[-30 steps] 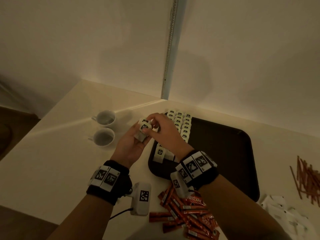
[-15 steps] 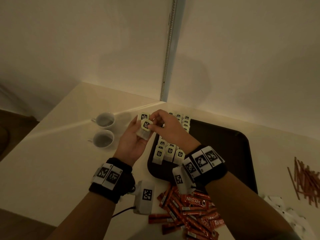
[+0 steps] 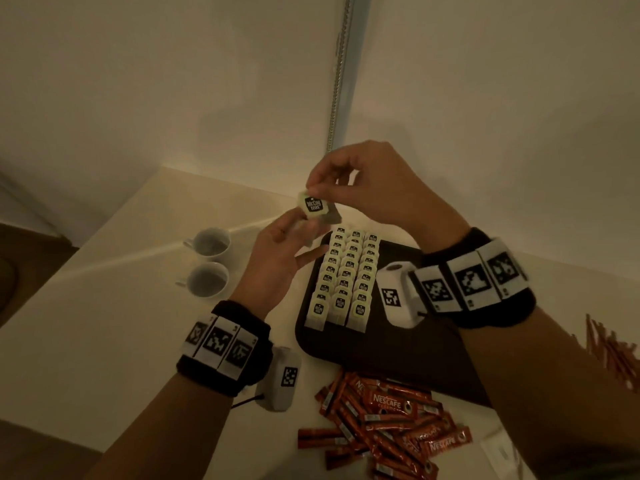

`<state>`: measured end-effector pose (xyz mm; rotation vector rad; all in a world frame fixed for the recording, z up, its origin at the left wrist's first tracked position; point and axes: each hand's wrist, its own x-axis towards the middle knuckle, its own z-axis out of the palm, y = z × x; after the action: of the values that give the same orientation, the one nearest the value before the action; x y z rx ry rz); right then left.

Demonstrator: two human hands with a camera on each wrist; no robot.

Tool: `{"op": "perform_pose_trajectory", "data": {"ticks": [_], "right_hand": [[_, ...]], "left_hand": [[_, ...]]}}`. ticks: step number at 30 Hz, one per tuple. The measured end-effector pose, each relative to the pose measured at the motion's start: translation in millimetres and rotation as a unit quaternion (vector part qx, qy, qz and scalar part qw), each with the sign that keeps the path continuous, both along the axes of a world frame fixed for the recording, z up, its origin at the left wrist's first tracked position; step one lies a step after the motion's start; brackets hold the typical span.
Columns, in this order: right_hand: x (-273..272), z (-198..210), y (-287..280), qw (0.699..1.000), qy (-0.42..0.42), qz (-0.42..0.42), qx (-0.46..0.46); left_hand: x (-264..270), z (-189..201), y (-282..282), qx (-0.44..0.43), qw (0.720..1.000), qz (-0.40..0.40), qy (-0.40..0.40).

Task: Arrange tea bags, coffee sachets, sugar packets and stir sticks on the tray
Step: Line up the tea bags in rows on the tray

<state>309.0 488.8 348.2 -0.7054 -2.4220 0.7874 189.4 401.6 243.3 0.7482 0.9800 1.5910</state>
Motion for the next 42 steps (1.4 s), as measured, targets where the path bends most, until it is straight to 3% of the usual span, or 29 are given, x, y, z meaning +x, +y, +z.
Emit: {"op": "perform_pose_trajectory", "data": {"ticks": [4, 11, 22, 26, 36, 42], "right_hand": [[-1.6, 18.7, -5.8, 0.998, -0.028, 0.028, 0.043], [3.3, 31.2, -10.5, 0.995, -0.072, 0.034, 0.061], [5.6, 23.8, -10.6, 0.998, -0.046, 0.029, 0.031], [6.4, 23.3, -8.7, 0.999, -0.027, 0.016, 0.028], [9.5, 20.7, -6.9, 1.0, -0.001, 0.018, 0.023], [27.6, -10.5, -1.5, 0.999, 0.01, -0.03, -0.02]], "left_hand": [[5.9, 14.0, 5.6, 0.067, 0.994, 0.017, 0.087], [8.0, 27.1, 7.9, 0.141, 0.983, 0.041, 0.108], [5.4, 29.0, 3.0, 0.122, 0.978, 0.022, 0.168], [5.6, 22.8, 0.5, 0.108, 0.985, 0.009, 0.134], [15.2, 17.0, -2.5, 0.093, 0.985, 0.037, 0.143], [-1.1, -10.2, -9.1, 0.031, 0.981, 0.058, 0.184]]}}
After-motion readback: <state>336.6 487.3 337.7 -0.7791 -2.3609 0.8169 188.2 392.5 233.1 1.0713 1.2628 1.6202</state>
